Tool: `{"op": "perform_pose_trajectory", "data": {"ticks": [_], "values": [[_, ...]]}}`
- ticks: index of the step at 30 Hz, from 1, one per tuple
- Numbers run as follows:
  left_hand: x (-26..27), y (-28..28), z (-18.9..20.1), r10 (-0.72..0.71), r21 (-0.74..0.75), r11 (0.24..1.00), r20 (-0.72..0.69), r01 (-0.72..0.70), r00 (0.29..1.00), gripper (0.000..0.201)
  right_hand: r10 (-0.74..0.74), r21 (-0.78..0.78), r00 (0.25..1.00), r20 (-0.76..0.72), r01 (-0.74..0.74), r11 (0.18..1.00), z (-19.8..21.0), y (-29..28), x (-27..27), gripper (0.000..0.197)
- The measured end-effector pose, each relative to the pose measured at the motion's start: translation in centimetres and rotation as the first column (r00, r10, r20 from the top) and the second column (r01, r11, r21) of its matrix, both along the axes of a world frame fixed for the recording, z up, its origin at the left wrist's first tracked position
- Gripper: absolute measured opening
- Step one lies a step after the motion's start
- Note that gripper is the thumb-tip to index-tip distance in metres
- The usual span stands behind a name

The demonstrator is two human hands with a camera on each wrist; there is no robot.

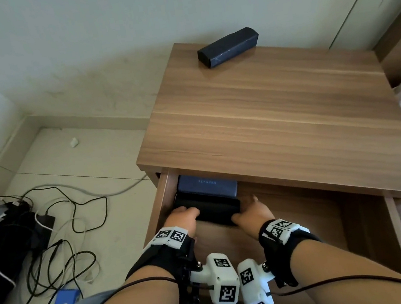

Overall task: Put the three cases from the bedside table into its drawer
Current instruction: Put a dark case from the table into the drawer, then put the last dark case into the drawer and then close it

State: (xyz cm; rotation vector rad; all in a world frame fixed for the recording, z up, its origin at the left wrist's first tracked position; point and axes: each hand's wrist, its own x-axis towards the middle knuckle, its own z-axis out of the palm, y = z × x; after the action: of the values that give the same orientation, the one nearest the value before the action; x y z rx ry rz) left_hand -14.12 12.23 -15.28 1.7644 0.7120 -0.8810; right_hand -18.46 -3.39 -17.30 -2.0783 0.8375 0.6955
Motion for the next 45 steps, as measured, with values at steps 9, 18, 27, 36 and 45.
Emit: {"op": "perform_pose_trajectory", "data": {"ticks": [9, 18, 27, 36, 45], "values": [[0.9, -0.6, 3.5, 0.047, -0.105, 0.994, 0.083, -0.038, 0.995, 0.003, 0.031, 0.021, 0.967, 0.253, -0.037, 0.999, 4.0, 1.6, 0.3, 0.04], [2.9, -1.3, 9.4, 0.116, -0.257, 0.966, 0.311, -0.034, 0.943, 0.016, 0.015, 0.099, 0.905, 0.426, -0.063, 0.993, 9.3, 1.3, 2.2, 0.009], [6.9, -1.6, 12.1, 0.105, -0.167, 0.985, 0.459, -0.03, 0.882, 0.019, -0.064, 0.068, 0.829, 0.555, 0.031, 0.997, 13.0, -1.0, 7.4, 0.008], [11.8, -3.0, 10.5, 0.144, -0.191, 0.979, 0.424, -0.067, 0.894, 0.016, -0.072, -0.044, 0.826, 0.559, 0.117, 0.992, 14.6, -4.7, 15.6, 0.019], [12.5, -2.9, 9.2, 0.17, -0.092, 0.985, 0.524, -0.143, 0.835, 0.018, -0.09, -0.178, 0.847, 0.524, 0.212, 0.961, 13.1, -6.8, 21.8, 0.057]]}}
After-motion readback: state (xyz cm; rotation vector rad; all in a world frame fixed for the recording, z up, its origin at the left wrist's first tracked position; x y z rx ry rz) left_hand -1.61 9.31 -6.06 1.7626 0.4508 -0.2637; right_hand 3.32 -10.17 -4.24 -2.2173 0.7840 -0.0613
